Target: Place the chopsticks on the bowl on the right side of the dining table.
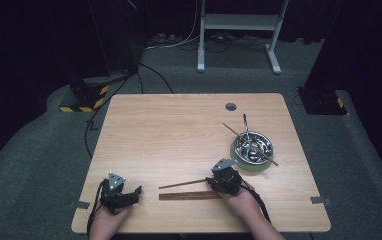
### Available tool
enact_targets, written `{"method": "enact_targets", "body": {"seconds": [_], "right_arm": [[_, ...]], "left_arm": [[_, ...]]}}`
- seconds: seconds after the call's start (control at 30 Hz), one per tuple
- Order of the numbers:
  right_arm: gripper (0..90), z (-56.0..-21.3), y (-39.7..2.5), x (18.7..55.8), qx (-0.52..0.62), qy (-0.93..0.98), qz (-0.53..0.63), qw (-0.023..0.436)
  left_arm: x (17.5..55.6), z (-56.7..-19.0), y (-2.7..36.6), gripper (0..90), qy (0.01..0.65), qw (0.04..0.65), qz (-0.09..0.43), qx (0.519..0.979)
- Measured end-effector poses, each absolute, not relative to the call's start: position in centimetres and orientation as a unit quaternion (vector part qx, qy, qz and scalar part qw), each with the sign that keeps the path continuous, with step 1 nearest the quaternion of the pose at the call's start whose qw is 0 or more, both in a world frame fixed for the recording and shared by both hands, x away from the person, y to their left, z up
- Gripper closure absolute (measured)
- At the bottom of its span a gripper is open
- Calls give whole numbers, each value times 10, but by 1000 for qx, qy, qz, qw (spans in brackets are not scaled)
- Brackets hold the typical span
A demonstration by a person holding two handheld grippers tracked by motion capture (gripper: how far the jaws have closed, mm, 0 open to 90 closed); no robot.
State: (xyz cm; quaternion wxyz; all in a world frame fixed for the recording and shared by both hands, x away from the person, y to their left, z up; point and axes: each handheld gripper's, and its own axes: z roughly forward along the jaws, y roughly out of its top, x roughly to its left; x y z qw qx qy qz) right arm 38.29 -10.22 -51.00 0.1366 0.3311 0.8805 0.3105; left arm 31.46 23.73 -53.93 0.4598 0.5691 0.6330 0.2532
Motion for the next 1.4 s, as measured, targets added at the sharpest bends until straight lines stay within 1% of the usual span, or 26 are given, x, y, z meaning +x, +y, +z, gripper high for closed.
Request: {"method": "enact_targets", "body": {"seconds": [0.17, 0.27, 0.3, 0.37, 0.6, 0.73, 0.87, 0.9, 0.97, 1.0, 1.13, 1.27, 1.4], "right_arm": [[628, -509, -100, 394, 330, 883, 305, 138], [650, -509, -100, 401, 331, 882, 303, 142], [657, -508, -100, 402, 335, 883, 300, 133], [674, -508, -102, 406, 326, 886, 300, 138], [700, -508, -106, 414, 334, 883, 302, 136], [739, -507, -111, 417, 336, 885, 293, 136], [760, -506, -115, 419, 335, 887, 289, 132], [765, -506, -117, 419, 324, 890, 289, 141], [772, -506, -119, 419, 325, 891, 290, 130], [778, -505, -121, 419, 318, 894, 294, 115], [784, -505, -122, 416, 303, 900, 294, 108], [753, -505, -117, 416, 296, 904, 291, 103], [751, -505, -110, 419, 279, 908, 297, 102]], "left_arm": [[315, -539, 237, 179, 634, 460, 252, 569], [315, -539, 236, 180, 637, 464, 251, 562], [315, -539, 236, 179, 637, 464, 251, 562], [315, -539, 237, 179, 635, 461, 252, 566], [315, -539, 237, 179, 633, 461, 253, 568], [315, -539, 237, 179, 633, 461, 253, 568], [315, -539, 237, 180, 634, 461, 253, 568], [315, -539, 237, 179, 634, 461, 253, 568], [315, -539, 237, 180, 633, 461, 252, 568], [315, -539, 237, 180, 633, 460, 252, 568], [315, -539, 237, 179, 633, 460, 253, 569], [315, -539, 237, 179, 634, 461, 253, 567], [315, -539, 237, 179, 635, 462, 252, 565]]}}
